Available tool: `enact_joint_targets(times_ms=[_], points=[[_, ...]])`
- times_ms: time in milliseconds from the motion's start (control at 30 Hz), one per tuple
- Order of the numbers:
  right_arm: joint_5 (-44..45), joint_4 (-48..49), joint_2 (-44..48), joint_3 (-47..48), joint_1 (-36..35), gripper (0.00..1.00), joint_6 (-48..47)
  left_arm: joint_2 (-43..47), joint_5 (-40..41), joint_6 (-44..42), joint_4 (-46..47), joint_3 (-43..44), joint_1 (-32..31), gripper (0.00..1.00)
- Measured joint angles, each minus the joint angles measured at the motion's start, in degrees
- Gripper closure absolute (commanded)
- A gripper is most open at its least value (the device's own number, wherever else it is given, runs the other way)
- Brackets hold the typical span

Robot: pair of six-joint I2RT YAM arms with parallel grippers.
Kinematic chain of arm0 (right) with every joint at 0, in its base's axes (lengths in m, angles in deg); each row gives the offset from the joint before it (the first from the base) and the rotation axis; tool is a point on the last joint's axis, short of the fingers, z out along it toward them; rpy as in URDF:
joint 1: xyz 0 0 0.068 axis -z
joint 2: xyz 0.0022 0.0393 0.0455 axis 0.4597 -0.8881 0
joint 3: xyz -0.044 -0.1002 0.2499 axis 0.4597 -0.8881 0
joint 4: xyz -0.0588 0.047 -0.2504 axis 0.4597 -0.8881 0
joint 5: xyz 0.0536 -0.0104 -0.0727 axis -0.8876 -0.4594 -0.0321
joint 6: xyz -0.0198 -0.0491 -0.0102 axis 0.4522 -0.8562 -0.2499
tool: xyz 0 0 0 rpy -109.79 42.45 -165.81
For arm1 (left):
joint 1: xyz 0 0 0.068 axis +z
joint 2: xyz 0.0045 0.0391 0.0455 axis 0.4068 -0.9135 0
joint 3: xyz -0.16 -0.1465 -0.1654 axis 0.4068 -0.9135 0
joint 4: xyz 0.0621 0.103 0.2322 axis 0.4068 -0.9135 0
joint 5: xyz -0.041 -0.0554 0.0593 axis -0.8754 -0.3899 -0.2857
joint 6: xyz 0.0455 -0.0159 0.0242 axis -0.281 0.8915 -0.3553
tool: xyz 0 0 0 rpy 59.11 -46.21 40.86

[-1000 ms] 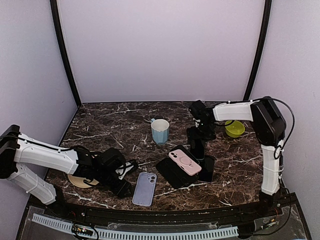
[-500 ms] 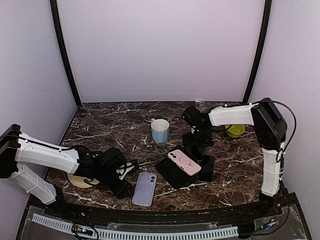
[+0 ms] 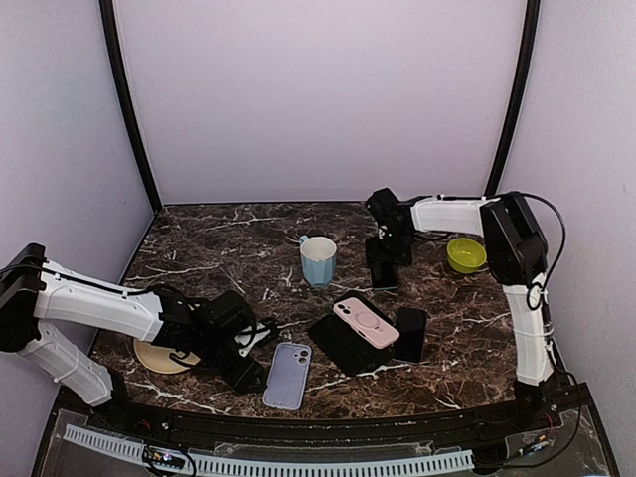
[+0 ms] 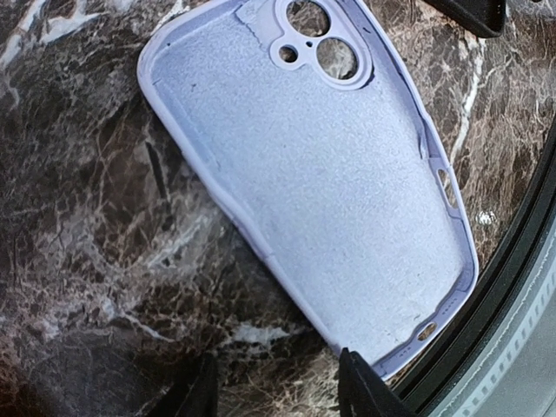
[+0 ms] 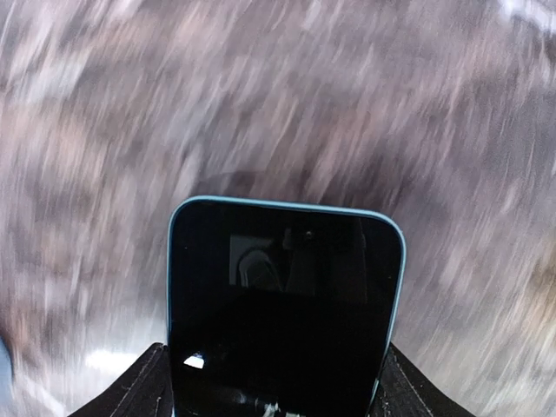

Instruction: Put the phone into the phone case

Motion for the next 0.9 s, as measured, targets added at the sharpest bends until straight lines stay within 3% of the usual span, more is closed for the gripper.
enact_joint_targets(times_ms=[167, 300, 567, 667, 800, 900], points=[[-3.72, 1.42, -4.31, 6.73, 5.09, 0.29, -7.87, -0.92, 0.2, -0.98, -1.33, 1.22, 0.02, 0.5], [-5.9, 1.6, -4.74, 7.21, 5.88, 0.03, -13.38, -1.86, 0.46, -1.79, -1.68, 2.14, 0.02, 0.5], [-5.55, 1.99, -1.05, 1.27, 5.35, 0.02, -16.35, -1.97, 0.42, -3.23, -1.68, 2.16, 0.04, 0.5], [-4.66, -0.26, -2.27, 3.58, 5.25, 0.1, -14.97, -1.97, 0.37, -3.54, -1.68, 2.16, 0.09, 0.5], [-3.69, -1.46, -3.61, 5.68, 4.92, 0.38, -12.83, -1.97, 0.39, -3.56, -1.73, 2.16, 0.09, 0.5], [-3.17, -1.27, -3.58, 5.55, 4.7, 0.47, -11.63, -2.01, 0.42, -3.56, -1.79, 2.16, 0.09, 0.51]])
